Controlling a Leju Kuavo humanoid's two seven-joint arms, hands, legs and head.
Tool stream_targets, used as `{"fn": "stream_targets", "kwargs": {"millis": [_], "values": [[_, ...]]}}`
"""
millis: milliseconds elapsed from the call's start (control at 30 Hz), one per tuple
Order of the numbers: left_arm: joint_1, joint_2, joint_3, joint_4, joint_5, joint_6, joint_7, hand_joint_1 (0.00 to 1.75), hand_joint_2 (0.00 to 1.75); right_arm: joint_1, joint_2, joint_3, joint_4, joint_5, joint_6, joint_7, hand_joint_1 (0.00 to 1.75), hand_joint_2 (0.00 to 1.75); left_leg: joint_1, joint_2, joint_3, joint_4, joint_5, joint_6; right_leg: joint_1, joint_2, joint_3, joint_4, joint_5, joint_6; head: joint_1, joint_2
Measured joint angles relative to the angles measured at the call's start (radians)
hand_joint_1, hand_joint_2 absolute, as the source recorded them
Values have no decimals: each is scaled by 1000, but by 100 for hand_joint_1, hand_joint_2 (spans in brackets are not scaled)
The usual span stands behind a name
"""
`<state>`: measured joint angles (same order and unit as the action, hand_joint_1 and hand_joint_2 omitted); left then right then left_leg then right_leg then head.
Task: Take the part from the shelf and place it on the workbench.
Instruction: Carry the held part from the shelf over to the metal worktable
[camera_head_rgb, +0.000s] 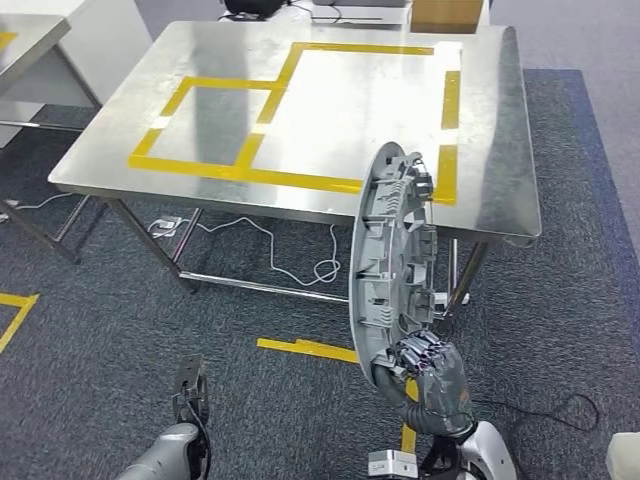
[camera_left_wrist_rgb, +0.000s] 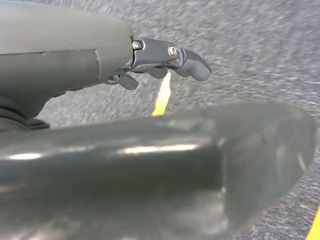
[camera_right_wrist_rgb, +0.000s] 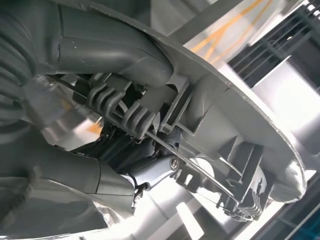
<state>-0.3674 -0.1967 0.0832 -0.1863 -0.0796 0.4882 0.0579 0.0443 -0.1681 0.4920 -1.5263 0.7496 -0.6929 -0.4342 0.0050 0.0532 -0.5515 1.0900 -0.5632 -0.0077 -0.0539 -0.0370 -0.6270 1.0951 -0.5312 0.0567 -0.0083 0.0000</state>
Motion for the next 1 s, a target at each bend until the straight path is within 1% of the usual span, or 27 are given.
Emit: {"fn": "stream_targets", "kwargs": {"millis": [33,100,133,167,200,233,267,300,333,367,400,433,467,500,533,567,600,633,667,700,733,767,800,833,867,933,1000], "values": [[-7,-1,0,0,-2,0,0,0,0,2,0,-4,-2,9,0,-2,175,175,3,-13,-15,49,-35,0,3,10,-1,3,-3,-2,-6,0],[-11,-7,-1,0,-3,-2,0,0,0,11,0,-14,-4,28,0,-6,175,175,3,-29,-59,186,-104,8,13,20,16,-2,-5,-4,-17,0],[-9,-9,-1,0,-4,-3,0,0,0,16,0,-18,-4,34,0,-7,175,175,0,-31,-80,240,-116,17,21,25,27,-5,-6,-4,-19,0],[-7,-11,-1,0,-4,-4,1,0,0,18,0,-20,-4,38,0,-7,175,175,-7,-34,-94,266,-104,32,31,31,36,-8,-8,-6,-20,0],[-7,-12,-1,0,-4,-5,1,0,0,16,1,-22,-5,40,0,-8,175,175,-17,-37,-101,256,-70,53,43,38,44,-11,-10,-8,-21,0],[-8,-13,-1,0,-4,-6,1,0,0,13,1,-23,-5,41,0,-8,175,175,-31,-43,-100,216,-19,82,55,43,52,-14,-12,-12,-22,0],[-10,-12,-1,0,-4,-7,1,0,0,10,2,-23,-6,41,0,-8,175,175,-49,-52,-97,166,32,122,64,47,57,-17,-14,-16,-21,0],[-10,-10,-1,0,-4,-7,1,0,0,8,3,-23,-5,41,0,-9,175,175,-63,-59,-93,121,74,156,73,50,61,-20,-15,-19,-12,0],[-10,-8,-1,0,-5,-6,1,0,0,7,5,-23,-5,41,0,-9,175,175,-76,-65,-90,89,101,181,74,51,63,-23,-15,-20,-6,0],[-9,-7,-1,0,-5,-6,1,0,0,6,6,-23,-4,41,0,-9,175,175,-83,-68,-88,74,114,195,71,52,63,-27,-13,-19,-2,0],[-9,-7,-2,0,-5,-6,2,0,0,4,7,-23,-4,41,0,-10,175,175,-85,-68,-86,63,123,195,71,52,64,-32,-9,-15,0,0],[-12,-8,-2,0,-5,-6,2,0,0,3,7,-23,-6,41,0,-9,175,175,-85,-68,-76,42,128,192,69,51,66,-38,-7,-11,-7,0],[-17,-9,-2,0,-5,-6,2,0,0,0,7,-25,-8,41,0,-9,175,175,-79,-68,-58,5,122,185,70,50,62,-40,-9,-7,-9,0],[-23,-10,-2,-1,-5,-6,2,0,0,-3,7,-26,-10,41,0,-9,175,175,-72,-68,-39,-34,115,173,71,49,51,-31,-18,-2,-8,0],[-27,-12,-2,-1,-5,-7,2,0,0,-6,7,-27,-11,40,0,-8,175,175,-63,-69,-22,-69,106,160,71,48,33,-3,-33,5,-7,0],[-28,-14,-2,-1,-5,-8,2,0,0,-8,7,-27,-11,40,0,-8,175,175,-58,-69,-13,-90,96,147,66,48,4,44,-54,16,-5,0],[-26,-15,-2,-1,-5,-9,2,0,0,-10,7,-27,-11,41,0,-9,175,175,-55,-68,-14,-93,95,140,59,47,-26,100,-74,28,-4,0],[-22,-16,-2,-1,-5,-9,2,0,0,-10,7,-28,-11,41,0,-9,175,175,-53,-66,-15,-92,94,136,52,47,-52,149,-84,39,-5,0],[-19,-17,-2,-1,-5,-9,2,0,0,-9,7,-28,-11,41,0,-9,175,175,-51,-64,-15,-88,92,131,46,45,-67,173,-78,49,-5,0],[-17,-17,-2,-1,-5,-9,2,0,0,-9,7,-28,-11,41,0,-10,175,175,-47,-63,-15,-83,89,124,40,43,-64,160,-54,58,-5,0],[-17,-17,-2,-1,-5,-9,2,0,0,-9,7,-28,-11,41,0,-10,175,175,-43,-62,-15,-76,84,116,35,41,-43,110,-17,65,-5,0],[-18,-18,-3,-1,-5,-9,2,0,0,-9,7,-28,-10,41,0,-10,175,175,-39,-62,-16,-68,79,106,33,38,-16,55,8,70,-5,0],[-19,-18,-3,-1,-6,-10,2,0,0,-10,7,-28,-11,41,0,-9,175,175,-38,-63,-19,-58,74,97,33,37,10,5,25,71,-3,0],[-20,-18,-3,-1,-6,-11,2,0,0,-11,7,-28,-11,41,0,-9,175,175,-37,-63,-24,-50,72,89,34,38,28,-28,29,61,-2,0],[-21,-18,-3,-1,-7,-12,3,0,0,-11,7,-29,-11,40,0,-9,175,175,-38,-64,-30,-45,72,82,38,40,33,-36,23,45,-2,0],[-21,-18,-4,-1,-7,-12,4,0,0,-10,6,-30,-11,40,0,-9,175,175,-40,-64,-37,-40,77,72,39,43,33,-43,28,8,-2,0],[-23,-17,-5,-1,-10,-12,5,0,0,-10,6,-31,-11,39,0,-8,175,175,-40,-64,-45,-24,62,59,34,42,33,-49,35,-16,-3,0]]}}
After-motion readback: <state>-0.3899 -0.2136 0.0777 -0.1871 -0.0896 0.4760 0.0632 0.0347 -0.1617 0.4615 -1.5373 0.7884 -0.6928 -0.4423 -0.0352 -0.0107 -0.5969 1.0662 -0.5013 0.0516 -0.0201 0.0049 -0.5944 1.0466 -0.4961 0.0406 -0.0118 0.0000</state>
